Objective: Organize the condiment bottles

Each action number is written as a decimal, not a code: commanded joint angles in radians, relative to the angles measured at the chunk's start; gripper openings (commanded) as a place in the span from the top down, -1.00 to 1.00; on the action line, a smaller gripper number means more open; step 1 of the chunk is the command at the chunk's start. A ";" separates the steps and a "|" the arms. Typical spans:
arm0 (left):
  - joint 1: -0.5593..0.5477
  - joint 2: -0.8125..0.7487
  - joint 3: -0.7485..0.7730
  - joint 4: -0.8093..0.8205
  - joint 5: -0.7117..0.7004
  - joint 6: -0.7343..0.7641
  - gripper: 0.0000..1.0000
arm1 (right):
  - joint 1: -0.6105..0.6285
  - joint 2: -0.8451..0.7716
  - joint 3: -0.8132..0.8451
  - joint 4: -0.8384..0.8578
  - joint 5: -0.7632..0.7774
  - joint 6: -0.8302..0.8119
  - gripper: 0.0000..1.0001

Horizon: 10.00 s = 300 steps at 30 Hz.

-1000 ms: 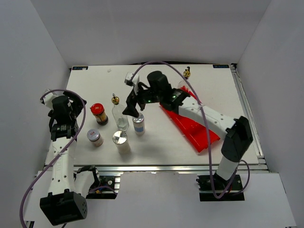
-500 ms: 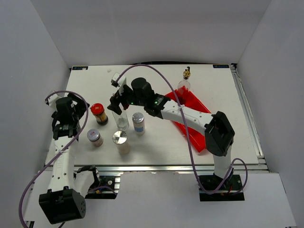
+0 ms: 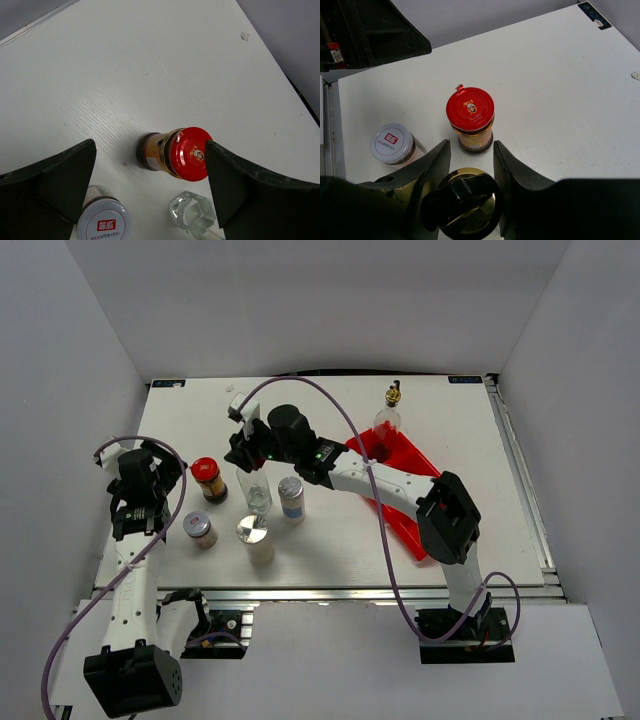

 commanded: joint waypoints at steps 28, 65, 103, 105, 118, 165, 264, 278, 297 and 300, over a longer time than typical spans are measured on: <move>-0.006 -0.009 0.010 0.011 0.004 0.013 -0.96 | -0.305 -0.391 0.112 -0.069 0.169 -0.168 1.00; -0.005 0.012 0.004 0.033 -0.008 0.004 -0.96 | -0.458 -0.472 -0.231 -0.063 0.065 -0.159 1.00; -0.005 0.014 0.004 0.013 -0.025 0.005 -0.96 | -0.498 -0.560 -0.455 0.040 0.135 -0.125 -0.02; -0.005 0.012 0.005 0.011 -0.025 0.005 -0.96 | -0.498 -0.567 -0.451 0.037 0.143 -0.124 -0.15; -0.006 0.014 0.022 0.001 -0.027 0.010 -0.96 | -0.498 -0.626 -0.364 -0.027 0.178 -0.145 -0.45; -0.330 -0.087 0.083 -0.240 -0.099 0.056 -0.96 | -0.033 -0.199 -0.347 -0.233 0.079 -0.079 -0.29; -0.330 -0.099 0.068 -0.222 0.001 0.088 -0.96 | 0.137 -0.243 -0.477 -0.029 -0.096 -0.213 -0.79; -0.331 -0.087 0.065 -0.227 -0.013 0.083 -0.96 | 0.168 -0.113 -0.442 0.229 -0.227 -0.128 -0.65; -0.330 -0.101 0.042 -0.205 -0.028 0.070 -0.96 | 0.062 -0.776 -0.871 0.227 0.295 0.019 0.71; -0.330 -0.092 0.037 -0.182 -0.016 0.068 -0.96 | -0.033 -0.889 -0.957 0.192 0.411 0.056 0.73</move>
